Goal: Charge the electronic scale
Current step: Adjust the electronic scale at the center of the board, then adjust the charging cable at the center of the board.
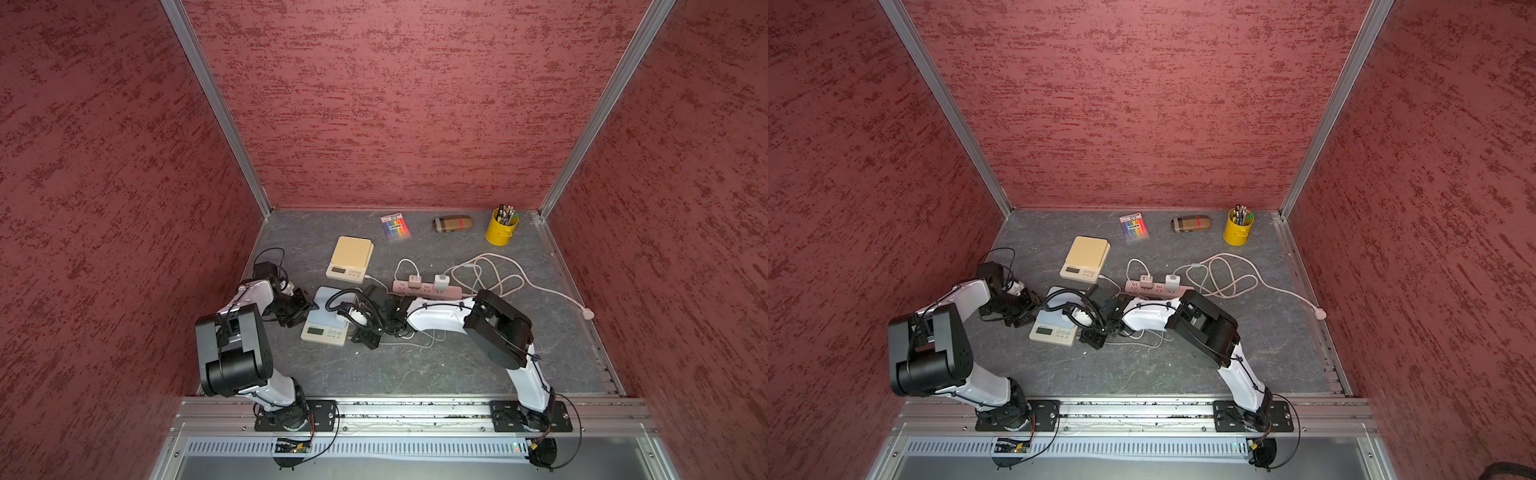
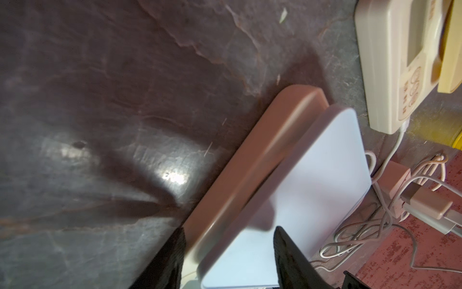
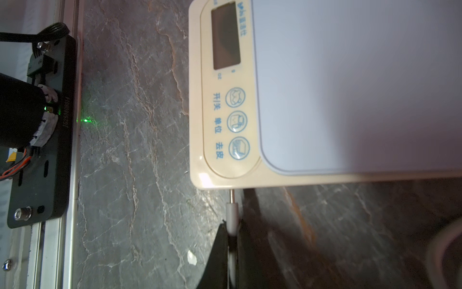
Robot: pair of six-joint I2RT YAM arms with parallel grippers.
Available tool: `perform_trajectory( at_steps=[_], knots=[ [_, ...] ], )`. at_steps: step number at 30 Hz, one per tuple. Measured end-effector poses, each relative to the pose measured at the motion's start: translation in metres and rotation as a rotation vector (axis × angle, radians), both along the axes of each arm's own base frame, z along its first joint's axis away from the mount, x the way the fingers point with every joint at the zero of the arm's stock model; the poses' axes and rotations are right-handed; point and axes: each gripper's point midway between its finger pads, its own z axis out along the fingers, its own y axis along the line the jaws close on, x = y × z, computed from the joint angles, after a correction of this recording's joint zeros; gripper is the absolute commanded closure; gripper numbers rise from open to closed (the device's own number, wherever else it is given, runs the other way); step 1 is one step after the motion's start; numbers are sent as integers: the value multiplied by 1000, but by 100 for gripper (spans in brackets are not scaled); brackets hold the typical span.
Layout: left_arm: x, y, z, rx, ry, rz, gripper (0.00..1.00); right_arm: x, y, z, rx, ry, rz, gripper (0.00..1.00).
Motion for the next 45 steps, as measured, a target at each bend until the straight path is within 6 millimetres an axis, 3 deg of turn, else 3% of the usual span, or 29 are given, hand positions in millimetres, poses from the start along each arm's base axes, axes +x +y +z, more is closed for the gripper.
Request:
perform_trajectory(
  at_steps=[3, 6, 11, 14, 17, 25, 34, 38, 41, 44, 45],
  knots=[
    [6, -12, 23, 19, -90, -58, 42, -3, -13, -1, 4, 22, -22, 100],
    [18, -29, 62, 27, -257, -134, 45, 5, -35, 13, 32, 56, -72, 100],
    [26, -83, 130, -40, -547, -343, 53, 43, -52, 78, 210, 58, -165, 100],
    [16, -123, 154, -121, -657, -495, 53, 59, -58, 118, 336, 54, -195, 100],
    [5, -150, 169, -218, -728, -593, 52, 60, -66, 144, 447, 87, -205, 100],
    [-10, -177, 172, -437, -754, -679, 68, 55, -76, 163, 574, 201, -205, 100],
    [-11, -183, 167, -514, -742, -694, 64, 51, -73, 181, 643, 233, -176, 100],
    [-11, -185, 165, -541, -729, -694, 79, 51, -73, 183, 647, 242, -179, 100],
    [-12, -188, 170, -566, -746, -711, 100, 50, -73, 182, 645, 249, -180, 100],
    [-12, -188, 172, -580, -746, -712, 100, 51, -74, 183, 648, 255, -182, 100],
    [-12, -189, 171, -586, -742, -712, 100, 51, -74, 183, 647, 255, -182, 95]
  ],
)
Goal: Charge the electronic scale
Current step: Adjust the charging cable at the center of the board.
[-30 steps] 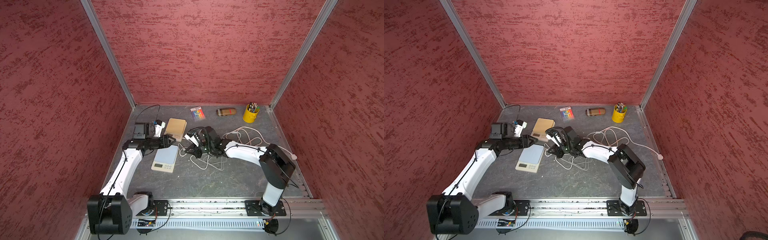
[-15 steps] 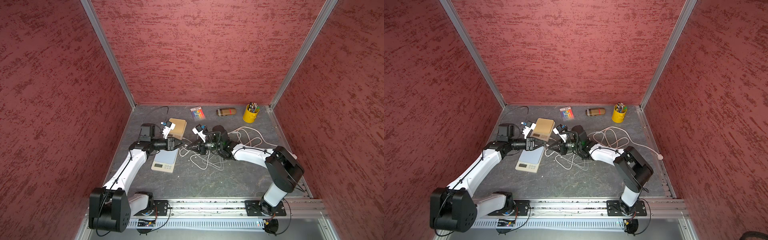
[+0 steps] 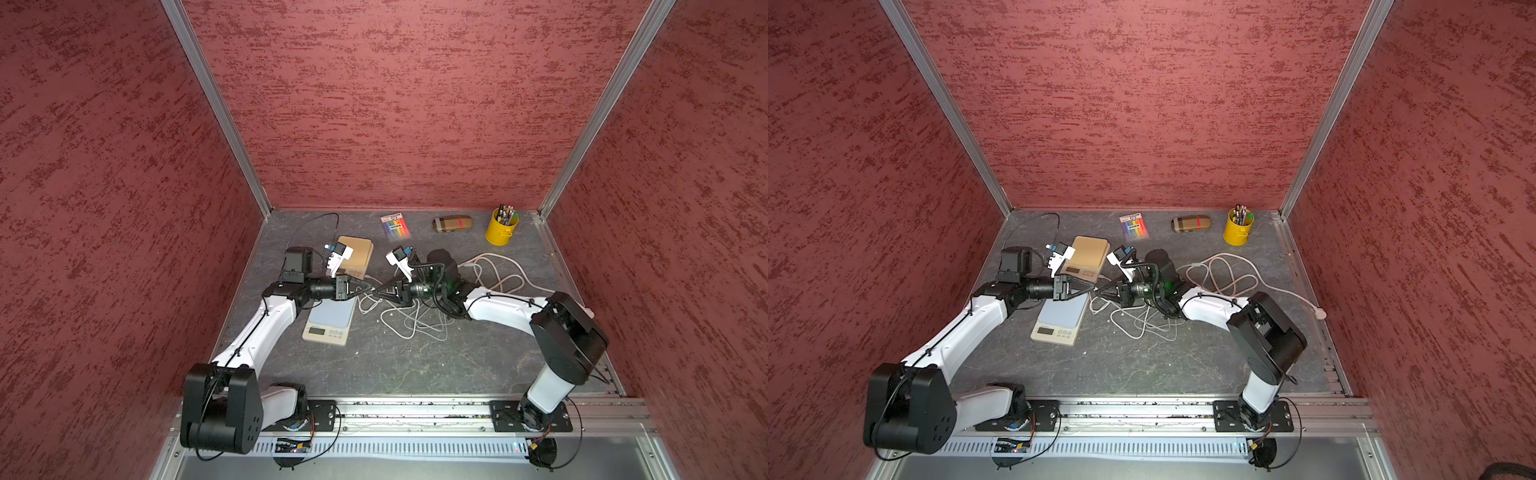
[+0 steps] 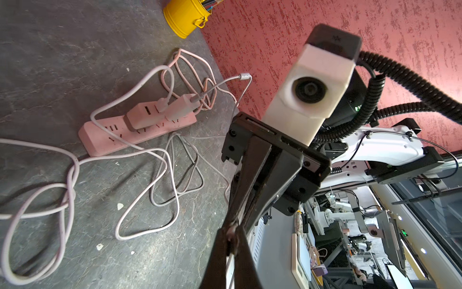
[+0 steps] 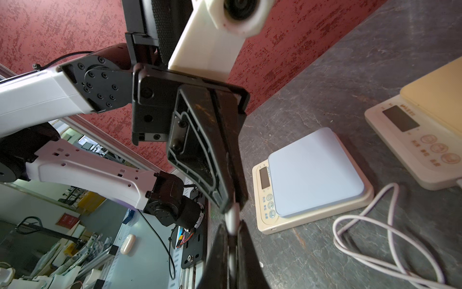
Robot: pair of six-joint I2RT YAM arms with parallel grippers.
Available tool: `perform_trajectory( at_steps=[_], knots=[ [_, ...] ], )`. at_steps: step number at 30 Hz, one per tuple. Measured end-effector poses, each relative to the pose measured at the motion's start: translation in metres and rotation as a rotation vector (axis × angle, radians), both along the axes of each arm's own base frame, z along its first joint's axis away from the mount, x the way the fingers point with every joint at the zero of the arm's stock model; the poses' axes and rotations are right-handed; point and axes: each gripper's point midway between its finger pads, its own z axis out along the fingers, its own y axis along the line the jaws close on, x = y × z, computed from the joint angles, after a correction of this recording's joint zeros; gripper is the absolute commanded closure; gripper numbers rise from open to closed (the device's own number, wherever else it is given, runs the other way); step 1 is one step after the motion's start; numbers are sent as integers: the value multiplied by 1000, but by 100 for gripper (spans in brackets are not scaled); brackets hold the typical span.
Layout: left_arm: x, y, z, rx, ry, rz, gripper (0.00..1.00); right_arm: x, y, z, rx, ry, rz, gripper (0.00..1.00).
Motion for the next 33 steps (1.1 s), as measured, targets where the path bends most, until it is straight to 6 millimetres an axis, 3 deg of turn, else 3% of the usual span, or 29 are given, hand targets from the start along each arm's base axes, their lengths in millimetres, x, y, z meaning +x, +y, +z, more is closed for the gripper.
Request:
perform_trajectory(
  at_steps=[1, 3, 5, 8, 14, 18, 24, 29, 33],
  knots=[
    [0, 0, -1, -1, 5, -2, 100, 0, 0, 0, -1, 2, 0, 85],
    [-1, 0, -2, 0, 19, -1, 100, 2, 0, -2, -7, -1, -11, 78],
    [-2, 0, -4, 5, 42, 3, 100, 4, -1, -4, -18, -1, -27, 58],
    [1, 4, -7, 29, 88, 40, 100, 10, -3, -9, -50, -17, -70, 53],
    [19, 24, -26, 58, 268, 165, 100, 25, -21, 12, -119, -158, -230, 51],
    [17, 27, -38, 75, 358, 193, 100, 35, -23, 17, -218, -284, -302, 49],
    [14, 27, -39, 72, 407, 201, 100, 32, 0, -6, -356, -375, -251, 53],
    [14, 27, -36, 69, 420, 202, 100, 21, 7, -36, -439, -388, -186, 57],
    [13, 27, -36, 68, 424, 201, 100, 14, 12, -45, -467, -402, -146, 61]
  ],
)
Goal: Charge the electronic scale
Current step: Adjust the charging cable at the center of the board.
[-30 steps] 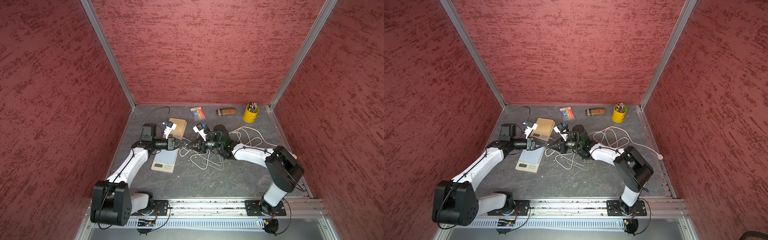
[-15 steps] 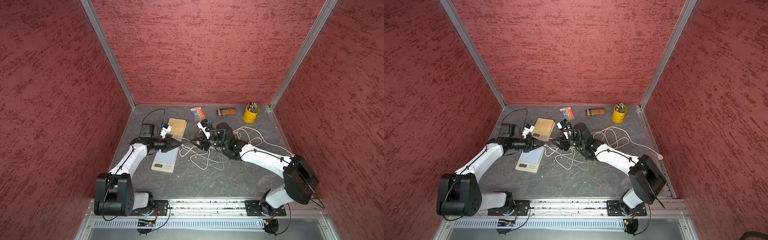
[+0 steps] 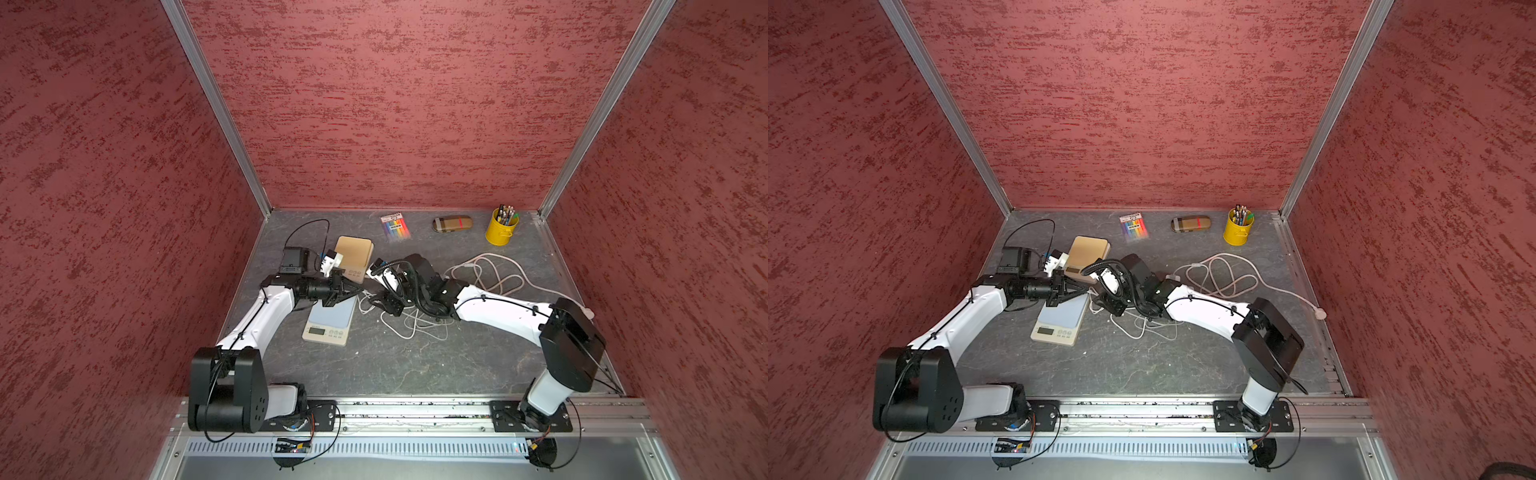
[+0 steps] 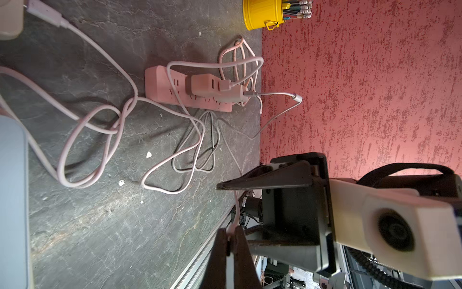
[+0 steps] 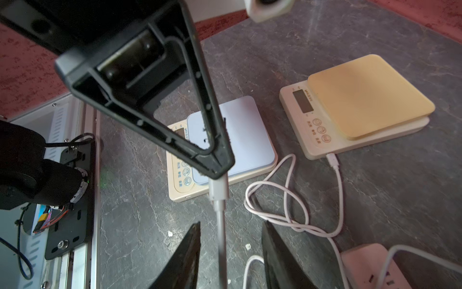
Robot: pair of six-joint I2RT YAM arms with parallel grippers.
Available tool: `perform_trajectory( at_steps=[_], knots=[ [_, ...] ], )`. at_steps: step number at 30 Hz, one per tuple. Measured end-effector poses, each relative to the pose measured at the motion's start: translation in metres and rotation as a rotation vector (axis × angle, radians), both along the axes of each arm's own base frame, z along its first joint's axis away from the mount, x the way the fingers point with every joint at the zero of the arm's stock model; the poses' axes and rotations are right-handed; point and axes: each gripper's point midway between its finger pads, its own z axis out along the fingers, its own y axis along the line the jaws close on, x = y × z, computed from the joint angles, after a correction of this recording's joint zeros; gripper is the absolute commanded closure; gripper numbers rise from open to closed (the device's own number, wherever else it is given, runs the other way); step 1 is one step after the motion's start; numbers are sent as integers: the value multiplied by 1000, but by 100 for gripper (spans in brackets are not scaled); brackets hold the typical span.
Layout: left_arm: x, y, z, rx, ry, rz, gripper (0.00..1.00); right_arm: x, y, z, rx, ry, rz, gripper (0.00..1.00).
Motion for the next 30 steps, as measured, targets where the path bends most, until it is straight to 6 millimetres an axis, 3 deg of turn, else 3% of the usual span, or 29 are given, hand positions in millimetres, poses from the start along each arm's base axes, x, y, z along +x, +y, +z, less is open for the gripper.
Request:
perform_trajectory(
  at_steps=[10, 14, 19, 23, 26, 30],
  knots=[
    [-2, 0, 0, -3, 9, -2, 100, 2, 9, 8, -15, -52, 14, 80],
    [-1, 1, -1, 2, 8, 3, 100, 1, 13, 5, -30, -59, 22, 98],
    [0, 2, -2, 7, 9, 9, 98, 0, 15, 4, -44, -72, 28, 100],
    [2, 5, -2, 36, 14, 21, 57, -1, 15, 3, -49, -71, 31, 100],
    [9, 18, -3, 112, -4, 60, 44, -2, 15, -2, -67, -55, 33, 100],
    [25, 62, -13, 294, -34, 175, 39, -3, 17, -25, -117, 10, 36, 100]
  ],
)
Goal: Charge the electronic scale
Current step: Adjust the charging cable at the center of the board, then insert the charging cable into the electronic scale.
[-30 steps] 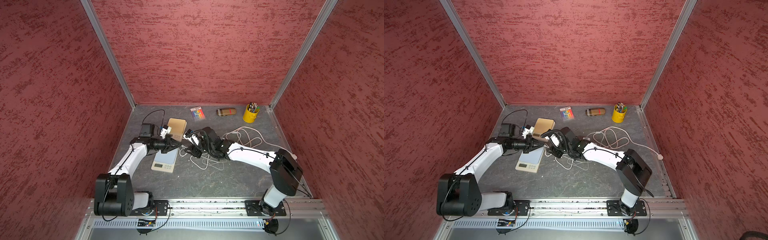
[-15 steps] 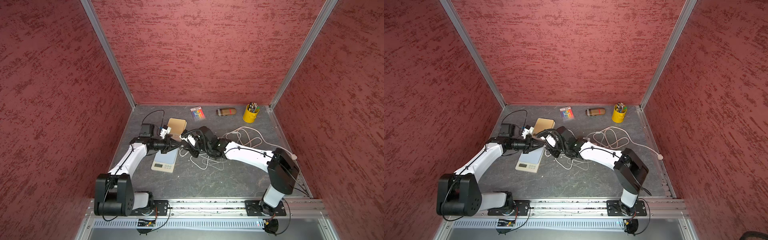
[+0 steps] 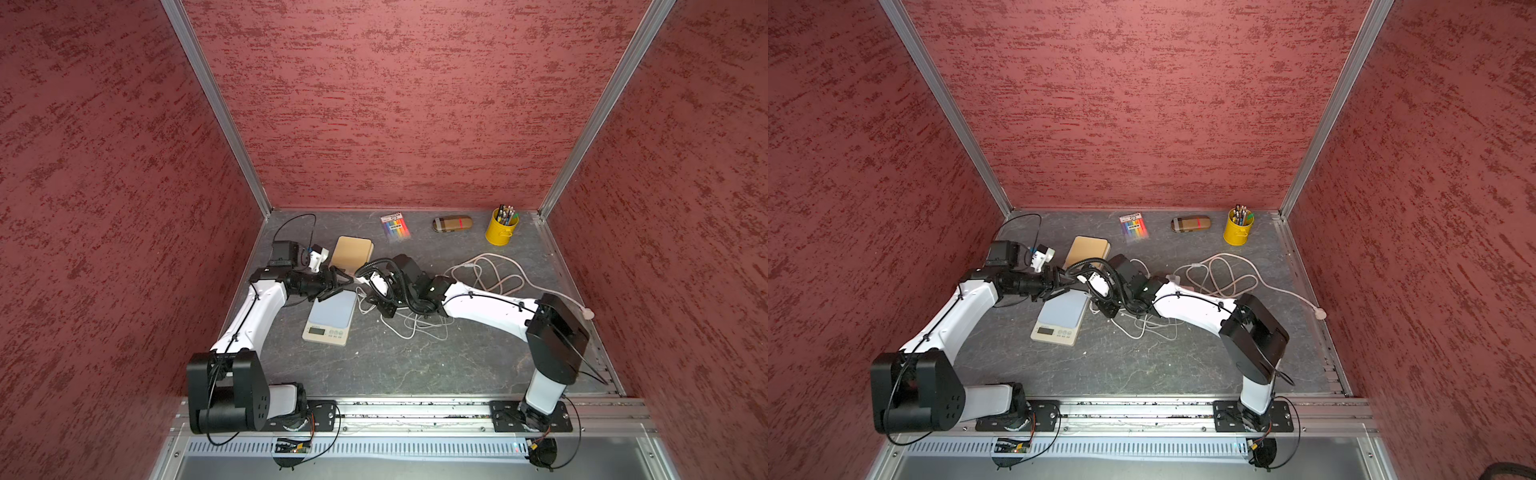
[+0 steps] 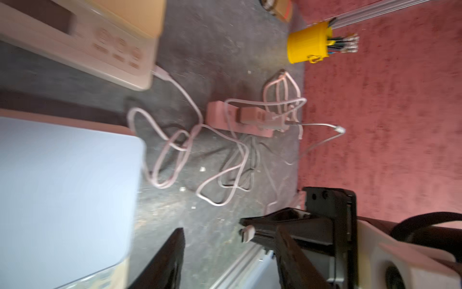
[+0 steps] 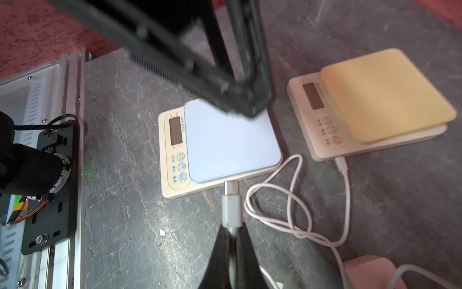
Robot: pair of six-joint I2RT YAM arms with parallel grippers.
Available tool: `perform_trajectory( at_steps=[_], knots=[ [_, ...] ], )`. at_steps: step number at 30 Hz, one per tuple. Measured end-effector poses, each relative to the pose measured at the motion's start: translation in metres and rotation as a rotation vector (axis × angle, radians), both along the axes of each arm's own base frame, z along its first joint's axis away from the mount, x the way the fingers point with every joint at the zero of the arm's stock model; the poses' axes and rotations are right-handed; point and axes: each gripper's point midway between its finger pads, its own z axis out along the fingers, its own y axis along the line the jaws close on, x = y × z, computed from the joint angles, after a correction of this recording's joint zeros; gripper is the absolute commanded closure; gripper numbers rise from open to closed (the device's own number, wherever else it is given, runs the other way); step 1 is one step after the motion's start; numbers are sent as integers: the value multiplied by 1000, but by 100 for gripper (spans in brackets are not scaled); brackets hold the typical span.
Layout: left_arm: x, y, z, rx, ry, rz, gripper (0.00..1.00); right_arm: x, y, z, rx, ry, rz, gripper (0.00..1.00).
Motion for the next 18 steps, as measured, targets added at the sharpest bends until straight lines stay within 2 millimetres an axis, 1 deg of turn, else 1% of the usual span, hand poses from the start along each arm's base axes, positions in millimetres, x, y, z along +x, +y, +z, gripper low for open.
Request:
perform_trajectory(
  at_steps=[3, 4, 6, 10, 12, 15, 18],
  knots=[
    [3, 40, -22, 166, 30, 89, 39, -7, -1, -29, -65, 68, 3, 100],
    [3, 49, -30, 215, 42, 104, 38, -13, -2, -41, -93, 94, 5, 100],
    [2, 61, -47, 290, 71, 118, 37, -26, -1, -59, -142, 129, 22, 100],
    [-8, 82, -88, 389, 171, 145, 36, -56, 6, -85, -228, 141, 66, 100],
    [-10, 92, -101, 392, 221, 171, 36, -64, 8, -95, -267, 133, 77, 100],
    [-11, 102, -112, 369, 262, 216, 36, -75, 16, -107, -309, 108, 96, 100],
    [-12, 102, -116, 341, 278, 234, 35, -75, 18, -114, -339, 79, 92, 100]
  ],
)
